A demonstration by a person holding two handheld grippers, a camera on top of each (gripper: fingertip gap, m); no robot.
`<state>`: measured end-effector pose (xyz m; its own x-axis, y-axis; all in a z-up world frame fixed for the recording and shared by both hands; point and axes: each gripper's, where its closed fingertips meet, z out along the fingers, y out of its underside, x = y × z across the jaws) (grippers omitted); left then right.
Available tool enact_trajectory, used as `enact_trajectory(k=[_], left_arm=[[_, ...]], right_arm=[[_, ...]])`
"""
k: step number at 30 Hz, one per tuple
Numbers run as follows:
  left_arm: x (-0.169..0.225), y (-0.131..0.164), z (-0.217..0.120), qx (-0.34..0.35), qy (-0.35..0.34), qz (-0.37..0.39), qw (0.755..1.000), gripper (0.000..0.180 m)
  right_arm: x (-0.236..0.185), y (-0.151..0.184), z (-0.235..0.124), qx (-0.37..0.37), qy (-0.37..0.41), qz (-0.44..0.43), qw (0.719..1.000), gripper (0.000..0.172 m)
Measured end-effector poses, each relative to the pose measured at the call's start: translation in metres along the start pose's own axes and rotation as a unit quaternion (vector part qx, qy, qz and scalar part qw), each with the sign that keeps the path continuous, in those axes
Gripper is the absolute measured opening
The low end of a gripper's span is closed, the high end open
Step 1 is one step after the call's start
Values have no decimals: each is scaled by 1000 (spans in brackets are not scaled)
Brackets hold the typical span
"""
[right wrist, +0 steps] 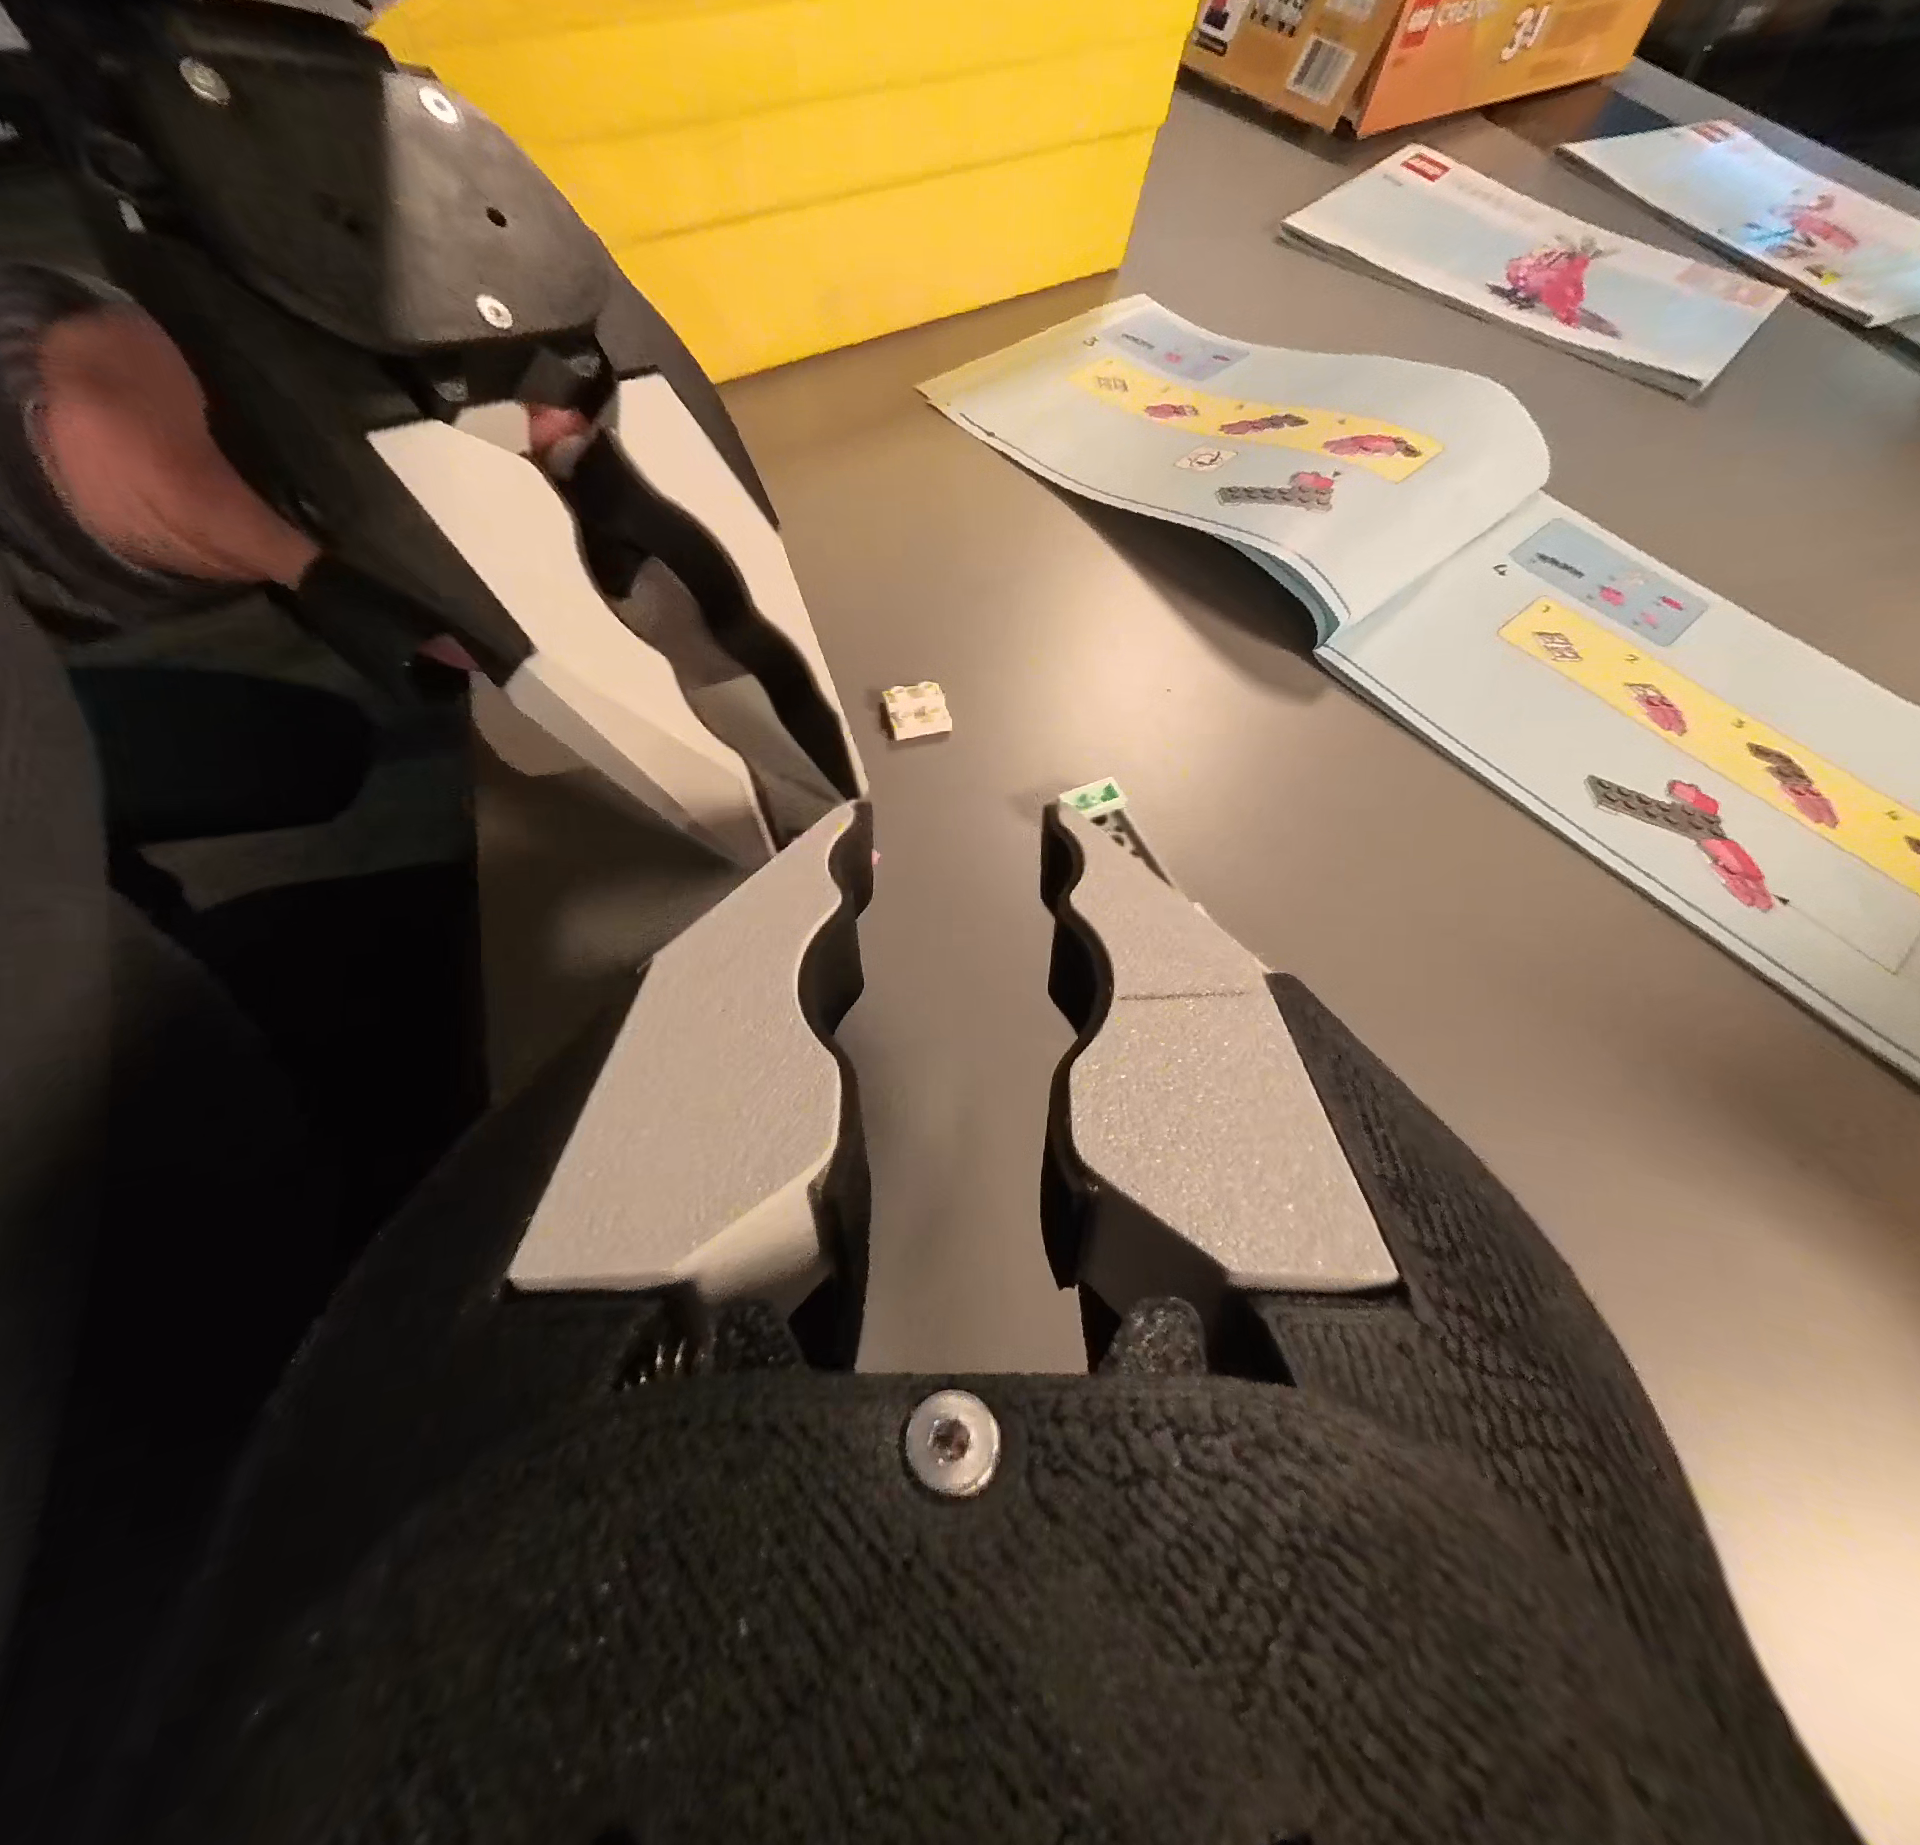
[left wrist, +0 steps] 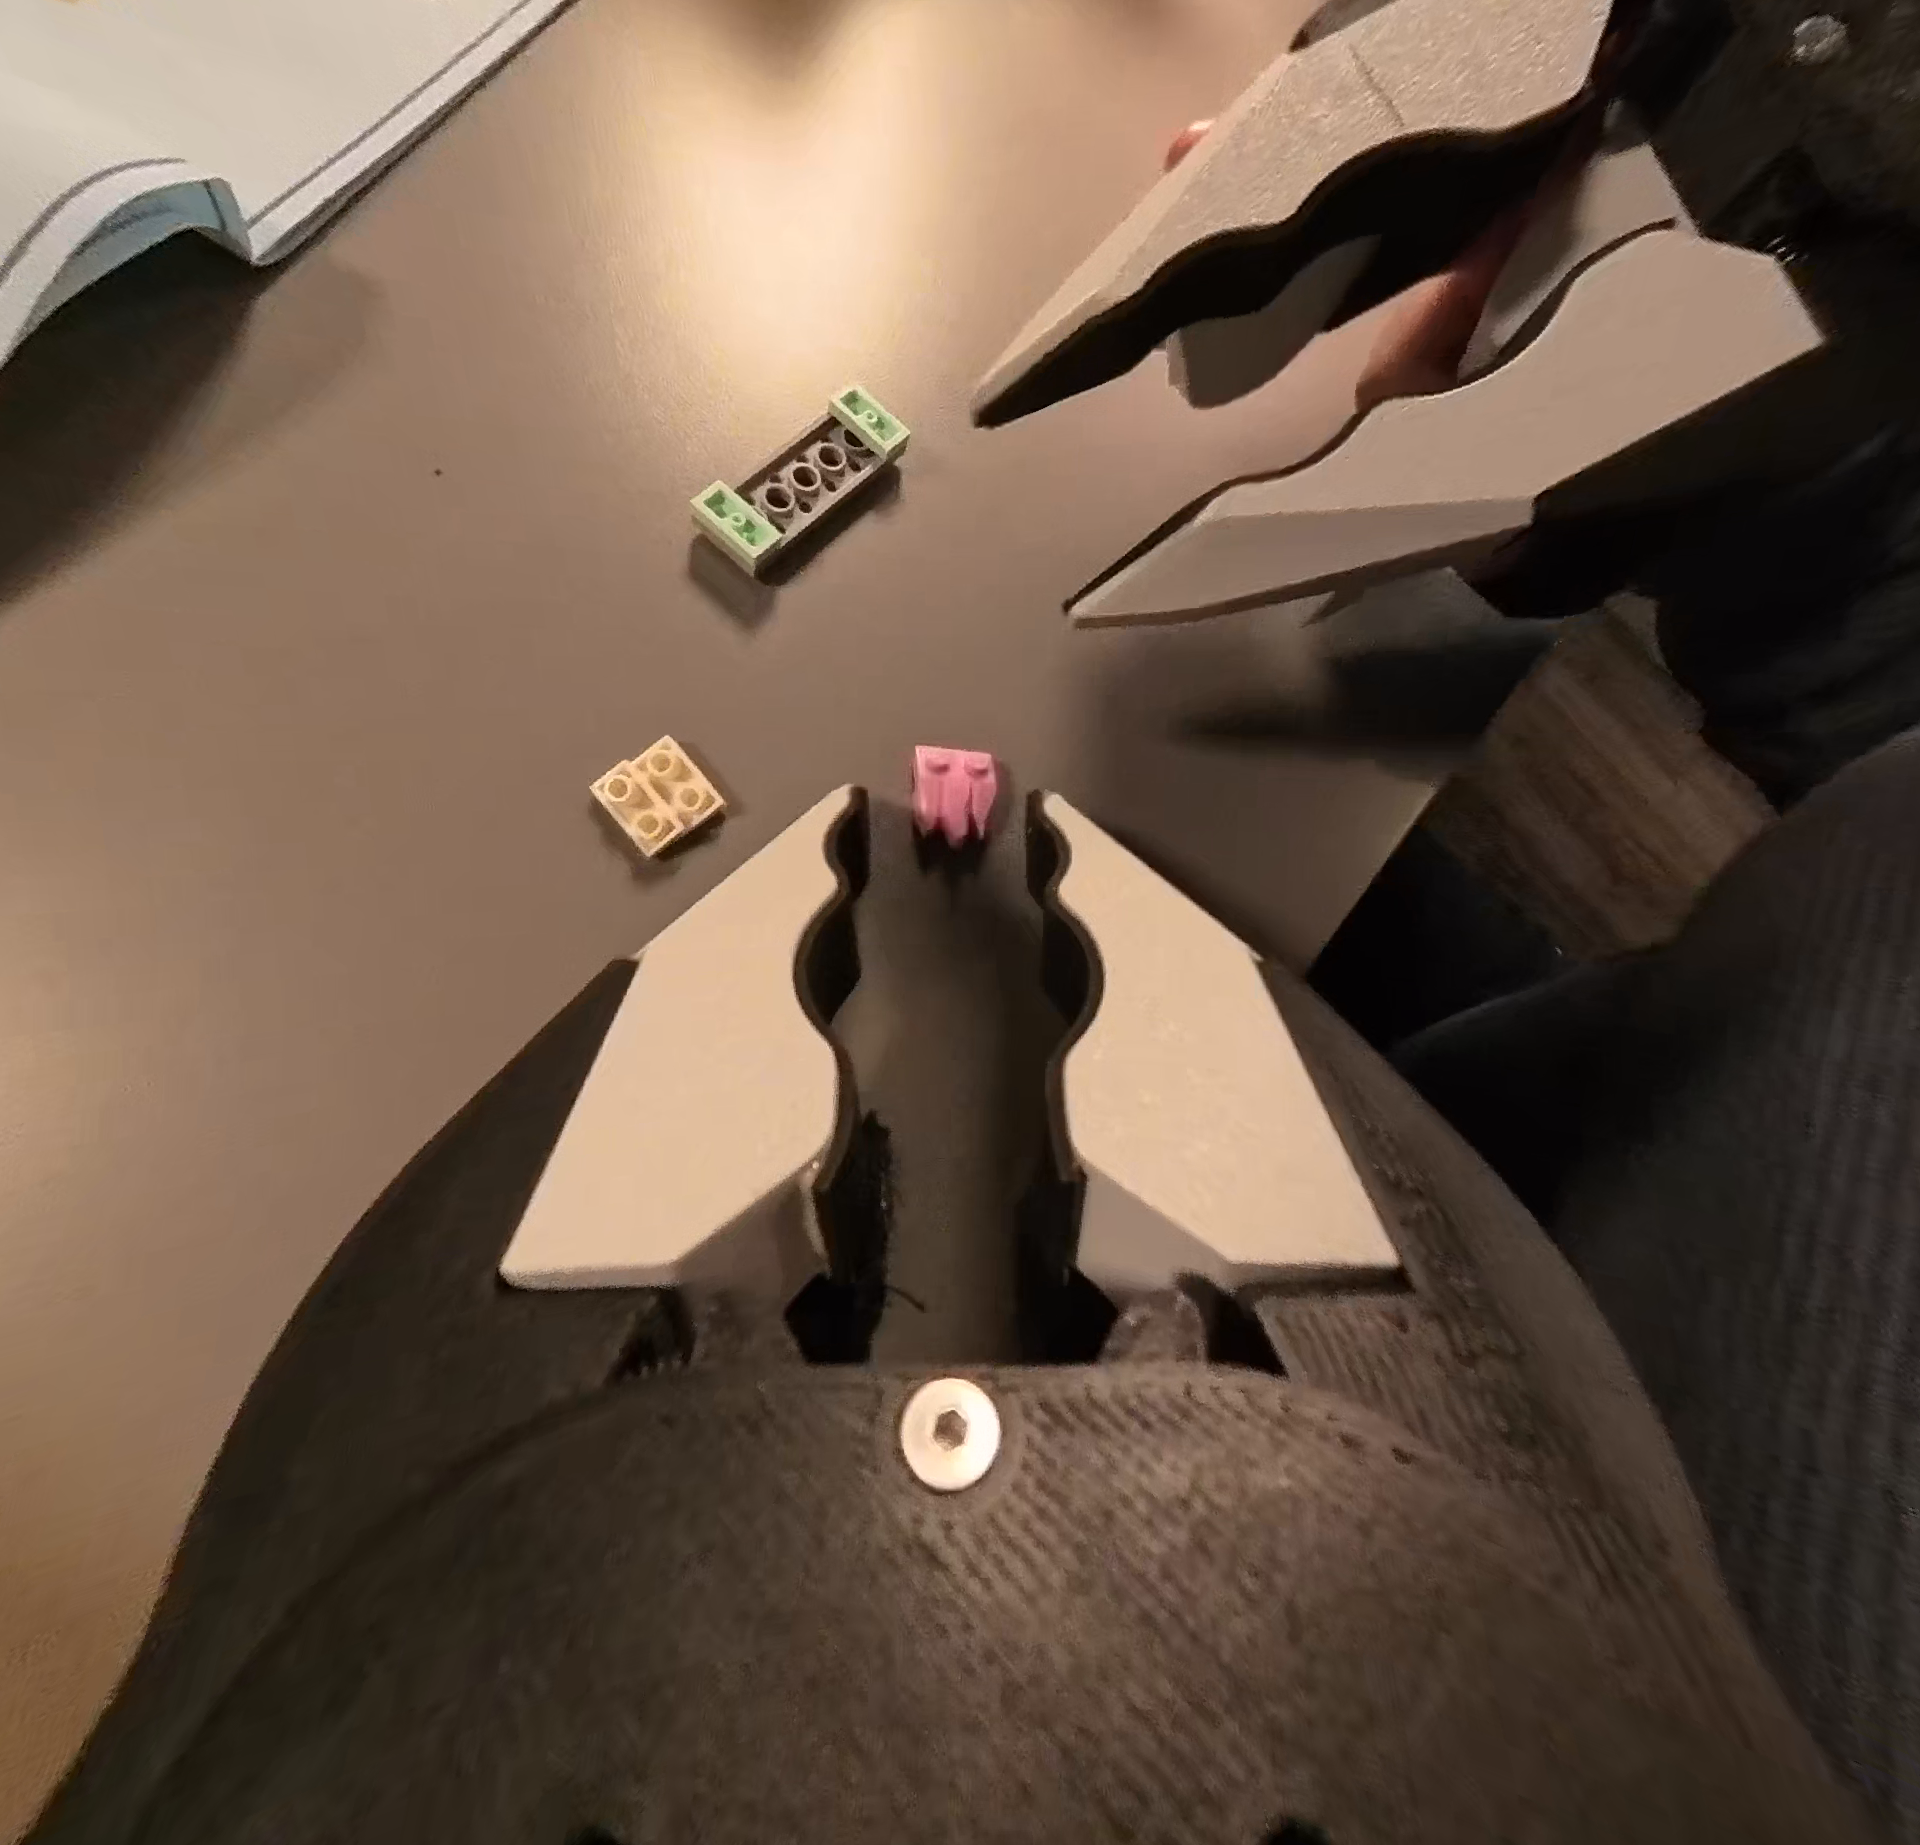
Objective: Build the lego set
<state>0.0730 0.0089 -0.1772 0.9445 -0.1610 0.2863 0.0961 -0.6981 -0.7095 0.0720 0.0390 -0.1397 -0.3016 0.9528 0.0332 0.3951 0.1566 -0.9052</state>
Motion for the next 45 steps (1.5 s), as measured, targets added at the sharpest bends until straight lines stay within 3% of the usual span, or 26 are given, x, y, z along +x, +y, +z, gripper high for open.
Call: enact_trajectory(k=[10, 13, 17, 20, 22, 25, 32, 38, 45], left_arm=[[-28, -13, -15, 40, -17, 61, 997, 59], [-41, -16, -10, 23, -36, 66, 997, 56], [-44, -19, -12, 12, -13, 66, 998, 46], [-43, -12, -13, -12, 17, 108, 994, 45], [-37, -8, -11, -25, 43, 140, 989, 46], [-47, -4, -6, -43, 22, 166, 985, 42], [-48, 1, -11, -47, 50, 196, 978, 29], [-45, 4, -12, -40, 60, 214, 974, 17], [-44, 1, -10, -23, 51, 188, 981, 37]], right_arm=[[-16, 1, 12, -30, 12, 34, 999, 31], [-16, 5, 19, -53, 40, 19, 998, 36], [-25, 14, 24, -95, 50, -11, 994, 43], [-25, 22, 28, -121, 65, -45, 990, 43], [-24, 27, 32, -128, 60, -34, 989, 43], [-20, 29, 32, -130, 58, -15, 990, 42], [6, 38, 7, -146, 92, 0, 985, 40], [-11, 30, 15, -132, 68, 57, 987, 33], [-14, 33, 18, -141, 96, 80, 982, 33]])
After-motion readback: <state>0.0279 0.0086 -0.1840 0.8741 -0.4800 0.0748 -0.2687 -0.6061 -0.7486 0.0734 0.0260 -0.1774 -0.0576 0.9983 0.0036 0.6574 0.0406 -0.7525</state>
